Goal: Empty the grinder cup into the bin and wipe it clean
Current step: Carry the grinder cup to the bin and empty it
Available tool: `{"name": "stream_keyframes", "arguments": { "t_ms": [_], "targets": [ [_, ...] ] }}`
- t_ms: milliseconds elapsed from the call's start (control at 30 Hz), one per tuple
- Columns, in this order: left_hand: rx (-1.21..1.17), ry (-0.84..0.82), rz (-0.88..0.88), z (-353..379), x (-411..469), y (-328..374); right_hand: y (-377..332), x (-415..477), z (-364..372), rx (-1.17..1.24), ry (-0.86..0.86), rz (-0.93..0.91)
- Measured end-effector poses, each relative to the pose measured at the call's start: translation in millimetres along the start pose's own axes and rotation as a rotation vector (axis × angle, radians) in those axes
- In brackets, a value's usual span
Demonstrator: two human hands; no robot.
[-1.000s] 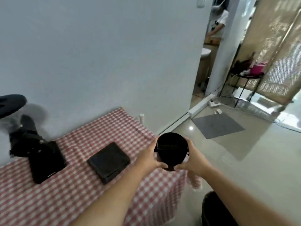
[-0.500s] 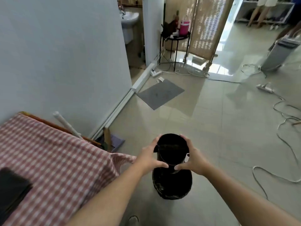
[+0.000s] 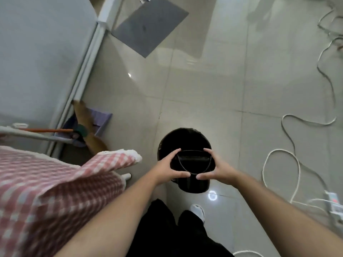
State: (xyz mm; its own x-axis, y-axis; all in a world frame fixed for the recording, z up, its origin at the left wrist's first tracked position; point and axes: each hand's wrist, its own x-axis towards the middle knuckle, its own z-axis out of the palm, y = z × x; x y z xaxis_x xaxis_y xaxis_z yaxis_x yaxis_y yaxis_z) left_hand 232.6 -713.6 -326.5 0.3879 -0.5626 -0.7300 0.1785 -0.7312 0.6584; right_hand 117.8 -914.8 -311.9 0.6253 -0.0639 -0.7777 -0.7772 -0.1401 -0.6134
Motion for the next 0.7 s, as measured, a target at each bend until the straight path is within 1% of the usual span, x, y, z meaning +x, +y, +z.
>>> {"name": "stream_keyframes", "arguments": {
  "t_ms": [100,233,333,400,467,600,700],
  "targets": [
    [-0.107,-0.058,-0.101,3.1,39.5,-25.2,22.7,42.8,6.0,0.114,0.02,0.08],
    [-0.293,-0.013,-0.242,11.5,81.4,-54.6,44.1,93.8,17.6,0.326,0.066,0.208],
    [-0.49,0.008,-0.353,19.8,105.8,-70.1,53.1,120.3,26.9,0.37,0.081,0.295],
    [-0.578,-0.003,-0.428,22.5,114.4,-70.1,53.3,129.7,31.5,0.38,0.109,0.344],
    [-0.611,-0.021,-0.479,23.6,119.2,-66.6,54.4,135.7,35.1,0.415,0.135,0.376],
    [-0.596,-0.063,-0.536,21.2,118.6,-57.2,51.7,136.1,37.2,0.506,0.156,0.43],
    [-0.616,-0.088,-0.574,19.1,114.8,-50.8,41.5,132.3,34.9,0.488,0.16,0.462]
  ]
}}
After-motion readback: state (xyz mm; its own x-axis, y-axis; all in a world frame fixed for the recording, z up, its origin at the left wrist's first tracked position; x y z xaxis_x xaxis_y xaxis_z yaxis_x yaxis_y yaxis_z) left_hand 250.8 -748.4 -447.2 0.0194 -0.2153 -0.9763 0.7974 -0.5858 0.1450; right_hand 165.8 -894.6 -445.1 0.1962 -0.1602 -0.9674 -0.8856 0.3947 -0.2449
